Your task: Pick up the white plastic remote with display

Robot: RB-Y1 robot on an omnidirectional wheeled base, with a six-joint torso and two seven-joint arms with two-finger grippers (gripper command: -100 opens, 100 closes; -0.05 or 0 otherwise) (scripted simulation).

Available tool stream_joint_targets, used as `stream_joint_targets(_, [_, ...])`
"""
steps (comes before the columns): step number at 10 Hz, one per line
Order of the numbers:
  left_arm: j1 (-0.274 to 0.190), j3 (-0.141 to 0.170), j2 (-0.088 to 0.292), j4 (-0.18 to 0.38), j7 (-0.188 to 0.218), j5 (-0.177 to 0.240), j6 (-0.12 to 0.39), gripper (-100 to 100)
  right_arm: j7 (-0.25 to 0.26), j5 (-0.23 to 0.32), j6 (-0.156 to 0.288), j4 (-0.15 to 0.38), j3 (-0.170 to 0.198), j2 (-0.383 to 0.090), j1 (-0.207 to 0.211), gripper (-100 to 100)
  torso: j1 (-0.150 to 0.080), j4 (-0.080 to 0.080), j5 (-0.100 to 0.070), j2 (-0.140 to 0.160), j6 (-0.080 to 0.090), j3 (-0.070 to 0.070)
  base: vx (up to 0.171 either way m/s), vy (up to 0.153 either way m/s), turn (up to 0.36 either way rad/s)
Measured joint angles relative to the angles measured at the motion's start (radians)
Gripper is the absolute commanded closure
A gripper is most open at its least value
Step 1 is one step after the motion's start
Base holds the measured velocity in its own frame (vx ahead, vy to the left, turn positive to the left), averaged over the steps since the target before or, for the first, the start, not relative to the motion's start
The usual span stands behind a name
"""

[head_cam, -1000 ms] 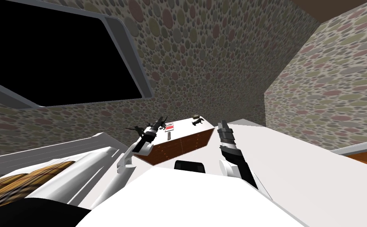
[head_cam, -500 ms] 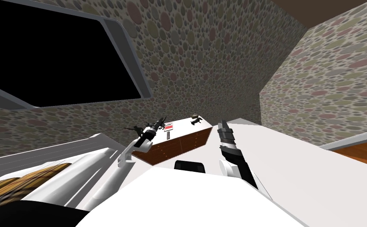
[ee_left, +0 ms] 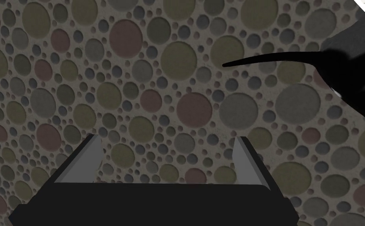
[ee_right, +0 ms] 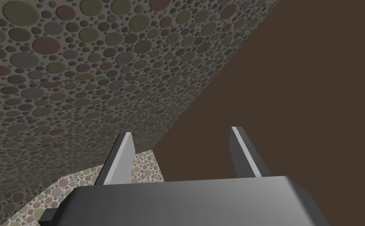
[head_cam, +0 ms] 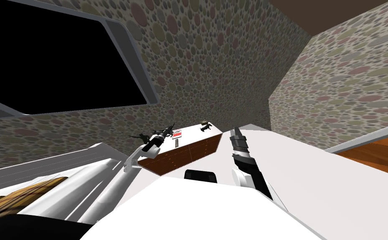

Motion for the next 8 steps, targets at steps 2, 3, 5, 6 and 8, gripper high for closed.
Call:
stream_joint_targets(2, [-0.008, -0.002, 0.029, 0.031, -0.02, 0.024, 0.042, -100, 0.0, 0.0, 0.0, 0.0, 0.0, 0.0, 0.0, 0, 0.0, 0.0, 0.0, 0.0, 0.0, 0.0, -0.012, -0.008, -0.077])
stream_joint_targets(3, [-0.017, -0.001, 0.051, 0.044, -0.029, 0.043, 0.072, -100, 0.0, 0.0, 0.0, 0.0, 0.0, 0.0, 0.0, 0, 0.0, 0.0, 0.0, -0.001, 0.0, 0.0, -0.007, -0.003, -0.061])
stream_joint_targets(5, [-0.021, -0.001, 0.076, 0.063, -0.045, 0.067, 0.127, -100, 0.0, 0.0, 0.0, 0.0, 0.0, 0.0, 0.0, 0, 0.001, 0.0, 0.0, -0.001, 0.0, -0.001, -0.002, -0.003, -0.094])
stream_joint_targets(6, [-0.015, 0.001, 0.088, 0.064, -0.05, 0.078, 0.151, -100, 0.0, 0.0, 0.0, 0.0, 0.0, 0.0, 0.0, 0, 0.001, 0.0, 0.0, -0.001, 0.0, -0.001, 0.003, -0.001, -0.139])
stream_joint_targets(8, [-0.017, -0.001, 0.118, 0.09, -0.063, 0.109, 0.198, -100, 0.0, 0.0, 0.0, 0.0, 0.0, 0.0, 0.0, 0, 0.001, 0.0, 0.0, -0.002, 0.0, -0.001, 0.006, 0.004, -0.115])
